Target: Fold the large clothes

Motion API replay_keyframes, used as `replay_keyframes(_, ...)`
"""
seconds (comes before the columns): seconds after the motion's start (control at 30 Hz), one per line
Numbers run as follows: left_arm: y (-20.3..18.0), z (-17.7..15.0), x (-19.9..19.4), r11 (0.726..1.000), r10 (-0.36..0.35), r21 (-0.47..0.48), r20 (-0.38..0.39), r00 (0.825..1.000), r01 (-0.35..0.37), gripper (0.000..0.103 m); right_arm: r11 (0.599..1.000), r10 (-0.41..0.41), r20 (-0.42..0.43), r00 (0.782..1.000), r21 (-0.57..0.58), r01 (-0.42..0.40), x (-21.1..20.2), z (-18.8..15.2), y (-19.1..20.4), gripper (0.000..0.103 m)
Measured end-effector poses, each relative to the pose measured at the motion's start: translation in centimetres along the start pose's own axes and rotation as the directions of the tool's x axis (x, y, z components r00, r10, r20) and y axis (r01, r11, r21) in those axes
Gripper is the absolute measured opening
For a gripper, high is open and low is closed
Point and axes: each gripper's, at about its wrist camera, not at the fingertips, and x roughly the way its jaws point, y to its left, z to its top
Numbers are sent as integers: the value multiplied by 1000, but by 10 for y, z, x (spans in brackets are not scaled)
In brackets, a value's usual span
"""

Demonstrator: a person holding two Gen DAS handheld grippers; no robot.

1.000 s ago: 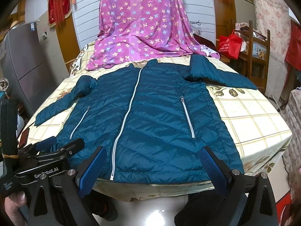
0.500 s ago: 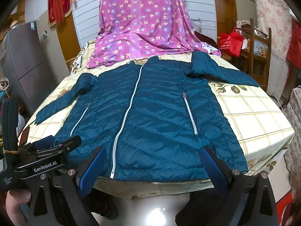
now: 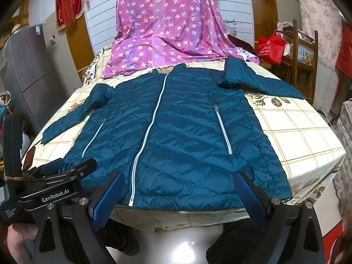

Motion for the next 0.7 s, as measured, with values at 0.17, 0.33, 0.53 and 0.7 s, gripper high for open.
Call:
replay_keyframes(0.17,-3,-3,-5,1000,20,2,40,999,-20,103,998,-68,3,998,-5,68,0,-2,2,98)
replay_keyframes(0.33,-1,-2,-7,1000,-22,-21,41,999,23,103,993,-120,17,993,-4,120,-1,-1,-2,98)
replay_keyframes(0.53,-2,-2,-3,999,-43,-33,12,999,43,103,991,-137,13,990,0,137,-1,-2,-6,98)
replay_keyframes(0.7,-3,-3,-2,999,-44,-30,9,999,44,103,990,-139,14,990,-1,139,-2,-2,-6,98)
